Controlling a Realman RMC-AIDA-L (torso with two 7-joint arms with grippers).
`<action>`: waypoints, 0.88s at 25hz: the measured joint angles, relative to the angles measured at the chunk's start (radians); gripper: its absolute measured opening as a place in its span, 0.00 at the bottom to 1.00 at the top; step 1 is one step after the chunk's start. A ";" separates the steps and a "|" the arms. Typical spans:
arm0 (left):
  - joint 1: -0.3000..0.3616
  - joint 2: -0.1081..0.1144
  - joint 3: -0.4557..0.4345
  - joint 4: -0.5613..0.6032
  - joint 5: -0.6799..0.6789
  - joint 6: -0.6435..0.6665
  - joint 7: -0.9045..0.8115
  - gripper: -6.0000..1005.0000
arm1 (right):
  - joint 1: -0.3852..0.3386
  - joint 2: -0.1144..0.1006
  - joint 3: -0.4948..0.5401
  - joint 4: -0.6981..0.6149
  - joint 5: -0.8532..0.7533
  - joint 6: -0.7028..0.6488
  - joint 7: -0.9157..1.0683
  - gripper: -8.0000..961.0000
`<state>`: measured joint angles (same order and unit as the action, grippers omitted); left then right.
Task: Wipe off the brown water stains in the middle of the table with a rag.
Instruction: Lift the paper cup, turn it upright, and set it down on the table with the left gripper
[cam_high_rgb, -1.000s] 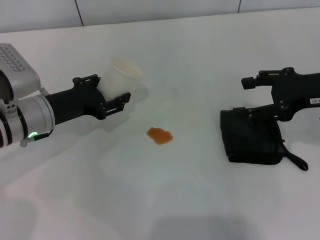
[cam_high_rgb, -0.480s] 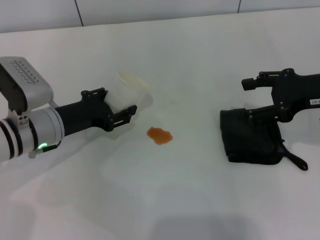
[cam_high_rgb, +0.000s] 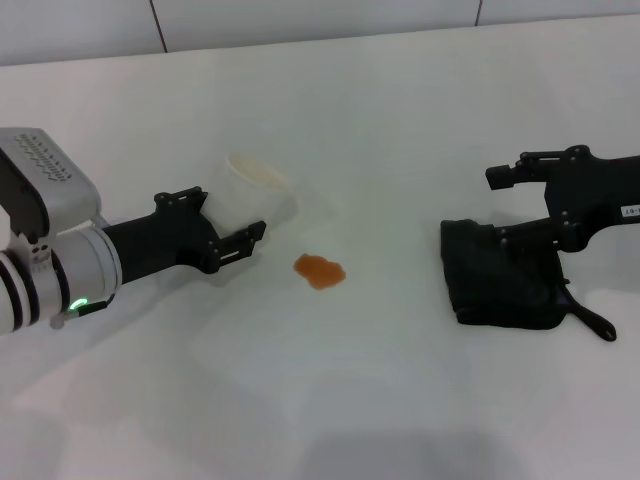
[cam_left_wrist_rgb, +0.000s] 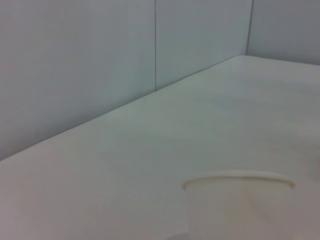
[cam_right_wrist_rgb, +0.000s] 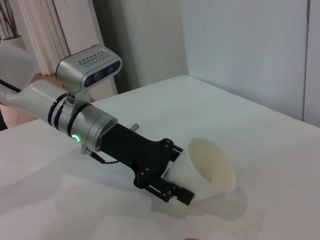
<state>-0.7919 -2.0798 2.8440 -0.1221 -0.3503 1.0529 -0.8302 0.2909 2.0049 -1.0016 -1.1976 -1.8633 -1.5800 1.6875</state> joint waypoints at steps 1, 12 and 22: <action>0.002 0.000 0.000 0.000 0.000 0.001 0.005 0.64 | 0.000 0.000 0.000 0.001 0.000 0.000 0.000 0.89; 0.025 0.000 0.000 0.003 -0.012 0.013 0.057 0.64 | -0.001 0.000 0.000 0.003 -0.001 0.000 0.000 0.89; 0.019 -0.001 -0.001 0.003 -0.050 0.036 0.105 0.64 | 0.000 0.002 0.000 0.003 0.000 -0.009 0.000 0.89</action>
<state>-0.7727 -2.0804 2.8430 -0.1190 -0.4000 1.0884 -0.7254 0.2914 2.0065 -1.0016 -1.1949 -1.8630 -1.5887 1.6873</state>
